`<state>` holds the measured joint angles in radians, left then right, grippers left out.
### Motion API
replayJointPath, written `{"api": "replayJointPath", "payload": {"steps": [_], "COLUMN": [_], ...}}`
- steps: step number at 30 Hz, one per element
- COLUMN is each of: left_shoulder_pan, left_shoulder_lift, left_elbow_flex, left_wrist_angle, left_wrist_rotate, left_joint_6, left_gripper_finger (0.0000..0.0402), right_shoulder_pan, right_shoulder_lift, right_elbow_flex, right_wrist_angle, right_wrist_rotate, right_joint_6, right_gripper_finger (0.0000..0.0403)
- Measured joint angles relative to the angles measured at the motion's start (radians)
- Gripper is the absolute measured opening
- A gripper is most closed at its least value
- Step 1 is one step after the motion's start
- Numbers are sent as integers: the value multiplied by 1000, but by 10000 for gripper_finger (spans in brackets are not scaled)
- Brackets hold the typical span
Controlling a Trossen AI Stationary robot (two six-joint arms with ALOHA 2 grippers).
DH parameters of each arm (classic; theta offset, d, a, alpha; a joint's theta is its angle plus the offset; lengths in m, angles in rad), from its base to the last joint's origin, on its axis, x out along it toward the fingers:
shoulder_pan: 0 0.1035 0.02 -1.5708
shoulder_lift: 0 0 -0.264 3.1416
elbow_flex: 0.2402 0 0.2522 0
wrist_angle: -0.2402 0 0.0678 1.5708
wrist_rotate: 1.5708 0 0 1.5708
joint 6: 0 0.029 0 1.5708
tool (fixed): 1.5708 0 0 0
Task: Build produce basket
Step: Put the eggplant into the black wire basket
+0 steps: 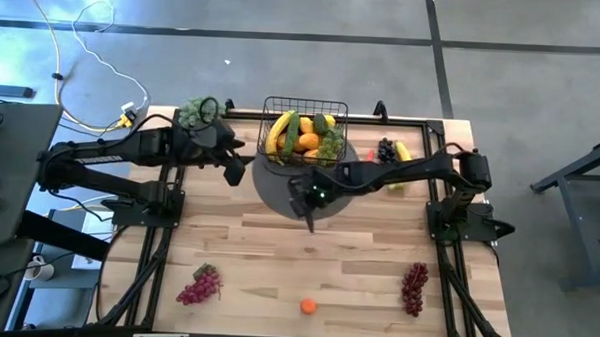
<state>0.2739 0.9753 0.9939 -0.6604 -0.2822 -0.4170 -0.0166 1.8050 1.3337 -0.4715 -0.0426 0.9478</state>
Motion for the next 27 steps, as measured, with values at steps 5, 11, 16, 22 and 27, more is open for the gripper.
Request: {"api": "replayJointPath", "payload": {"steps": [5,11,16,22,27], "left_shoulder_pan": [37,67,88,101,101], "left_shoulder_lift": [-2,-2,-2,-2,-2], "left_elbow_flex": [0,0,0,0,0], "left_wrist_angle": [-1,1,3,25,32], "left_wrist_rotate": [-2,-2,-25,-78,-159], "left_joint_6": [13,29,33,85,140], "left_gripper_finger": [264,264,264,264,264], "right_shoulder_pan": [-35,-99,-175,-262,-309], "right_shoulder_lift": [0,0,0,0,0], "right_elbow_flex": [89,164,192,193,191], "right_wrist_angle": [12,83,215,315,315], "right_wrist_rotate": [66,132,166,238,327], "right_joint_6": [-61,-151,-218,-271,-309], "right_gripper_finger": [79,79,79,79,79]}}
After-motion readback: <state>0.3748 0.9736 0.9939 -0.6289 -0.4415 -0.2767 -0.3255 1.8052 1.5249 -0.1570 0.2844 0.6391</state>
